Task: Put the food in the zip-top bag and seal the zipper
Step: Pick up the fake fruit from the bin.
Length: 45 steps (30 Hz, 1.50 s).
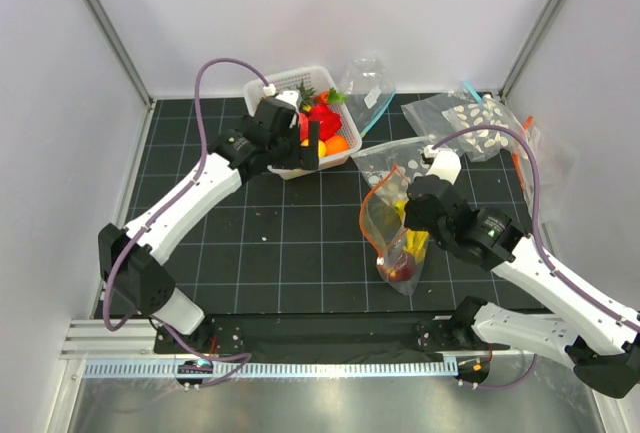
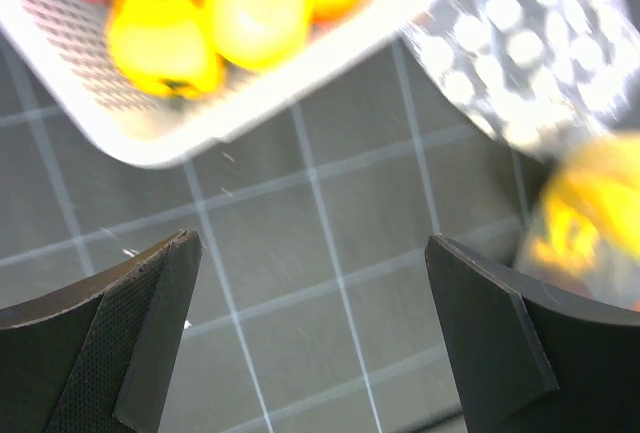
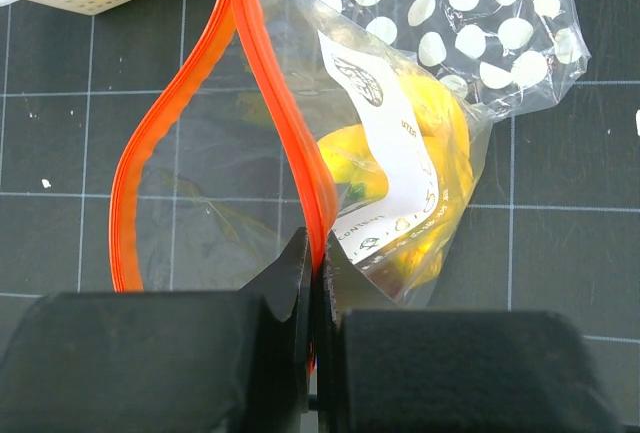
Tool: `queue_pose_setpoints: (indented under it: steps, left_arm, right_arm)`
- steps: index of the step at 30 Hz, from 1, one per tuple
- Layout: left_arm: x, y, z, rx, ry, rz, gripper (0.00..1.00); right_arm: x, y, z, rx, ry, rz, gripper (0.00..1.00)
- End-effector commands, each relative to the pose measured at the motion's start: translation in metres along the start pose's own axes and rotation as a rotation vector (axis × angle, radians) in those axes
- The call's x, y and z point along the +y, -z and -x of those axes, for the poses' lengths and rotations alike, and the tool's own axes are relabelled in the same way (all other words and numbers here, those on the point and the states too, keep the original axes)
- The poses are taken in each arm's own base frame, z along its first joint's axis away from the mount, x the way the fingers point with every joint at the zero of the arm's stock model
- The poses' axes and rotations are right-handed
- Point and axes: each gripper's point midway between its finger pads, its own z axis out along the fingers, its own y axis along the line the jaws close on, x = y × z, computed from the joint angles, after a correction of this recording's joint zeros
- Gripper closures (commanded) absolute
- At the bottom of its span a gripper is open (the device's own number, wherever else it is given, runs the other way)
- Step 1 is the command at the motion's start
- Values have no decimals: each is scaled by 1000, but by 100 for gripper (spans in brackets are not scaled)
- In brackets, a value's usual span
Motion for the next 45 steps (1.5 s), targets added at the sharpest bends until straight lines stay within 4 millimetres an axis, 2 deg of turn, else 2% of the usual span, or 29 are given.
queue_pose_setpoints:
  steps: [1, 2, 9, 15, 18, 22, 26, 33, 35, 36, 38, 39, 41, 42, 43, 45]
  left_arm:
    - [28, -15, 40, -122, 10, 103, 0]
    - [37, -22, 43, -128, 18, 124, 0]
    - [49, -59, 76, -194, -47, 150, 0]
    - [58, -93, 92, -192, -22, 141, 0]
    - [70, -115, 92, -181, -6, 161, 0]
    - [80, -128, 98, -187, 31, 165, 0]
    - [82, -145, 97, -180, 38, 142, 0]
    - [78, -163, 102, -176, 46, 111, 1]
    - [76, -165, 104, -180, 51, 96, 7]
    - [75, -166, 103, -177, 52, 91, 17]
    - [72, -165, 104, -178, 59, 76, 28]
    - [71, -161, 107, -184, 61, 71, 39]
    - [70, -155, 106, -182, 67, 67, 53]
    - [69, -151, 106, -185, 69, 62, 56]
    - [66, -136, 115, -213, 73, 52, 57]
    - [63, -123, 115, -224, 84, 39, 59]
  right_arm:
    - [8, 6, 19, -57, -28, 40, 99]
    - [8, 6, 18, -54, -26, 42, 99]
    - [8, 7, 18, -54, -20, 47, 99]
    - [11, 6, 19, -55, -24, 57, 99]
    - [12, 4, 18, -53, -18, 58, 99]
    - [13, 3, 17, -50, -14, 59, 99]
    - [13, 1, 15, -48, -13, 62, 99]
    - [17, 0, 15, -42, -8, 76, 99]
    - [17, 0, 14, -42, -9, 76, 99]
    - [17, 0, 15, -43, -8, 76, 99]
    - [17, 0, 14, -41, -7, 77, 99]
    - [17, 0, 14, -43, -10, 79, 99]
    - [17, 1, 13, -42, -11, 82, 99]
    - [16, 1, 13, -43, -11, 81, 99]
    - [15, 2, 13, -43, -12, 83, 99]
    - [14, 4, 14, -49, -14, 86, 99]
